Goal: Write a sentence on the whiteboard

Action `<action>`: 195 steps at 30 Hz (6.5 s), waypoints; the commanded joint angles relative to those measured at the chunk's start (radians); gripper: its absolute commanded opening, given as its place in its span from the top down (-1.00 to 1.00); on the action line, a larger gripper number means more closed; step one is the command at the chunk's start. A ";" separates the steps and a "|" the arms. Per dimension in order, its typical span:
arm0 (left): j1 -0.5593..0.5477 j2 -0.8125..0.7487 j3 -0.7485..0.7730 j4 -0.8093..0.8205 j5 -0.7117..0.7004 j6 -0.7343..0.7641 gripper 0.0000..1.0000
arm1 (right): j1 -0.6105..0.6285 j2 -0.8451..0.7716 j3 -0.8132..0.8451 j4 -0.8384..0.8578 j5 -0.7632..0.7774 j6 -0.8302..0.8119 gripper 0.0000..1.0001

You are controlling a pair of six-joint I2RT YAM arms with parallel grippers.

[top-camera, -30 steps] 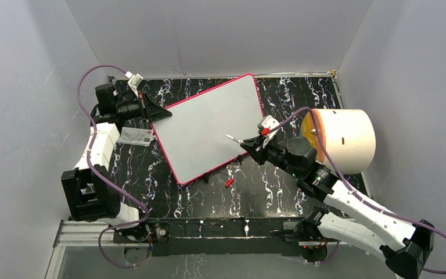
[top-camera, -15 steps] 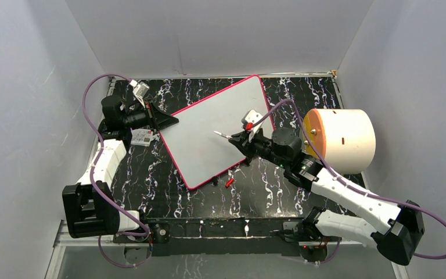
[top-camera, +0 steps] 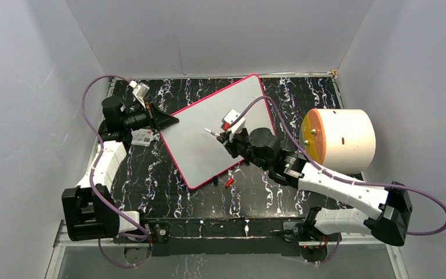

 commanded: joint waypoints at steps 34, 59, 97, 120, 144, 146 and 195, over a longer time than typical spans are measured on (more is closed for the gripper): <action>-0.004 0.022 0.023 -0.146 -0.165 0.157 1.00 | 0.171 0.208 0.219 -0.074 0.306 -0.061 1.00; 0.012 0.039 0.031 -0.134 -0.132 0.135 1.00 | 0.258 0.357 0.435 -0.238 0.423 0.069 1.00; 0.020 0.050 0.021 -0.103 -0.126 0.099 1.00 | 0.287 0.540 0.671 -0.283 0.436 0.089 1.00; 0.020 0.052 0.019 -0.099 -0.126 0.095 1.00 | 0.293 0.617 0.760 -0.293 0.457 0.071 1.00; 0.022 0.051 0.019 -0.097 -0.126 0.093 1.00 | 0.294 0.691 0.847 -0.466 0.484 0.136 1.00; 0.022 0.051 0.019 -0.097 -0.127 0.093 1.00 | 0.295 0.693 0.847 -0.478 0.475 0.146 1.00; 0.028 0.055 0.017 -0.088 -0.119 0.081 1.00 | 0.340 0.623 0.710 -0.218 0.595 0.041 1.00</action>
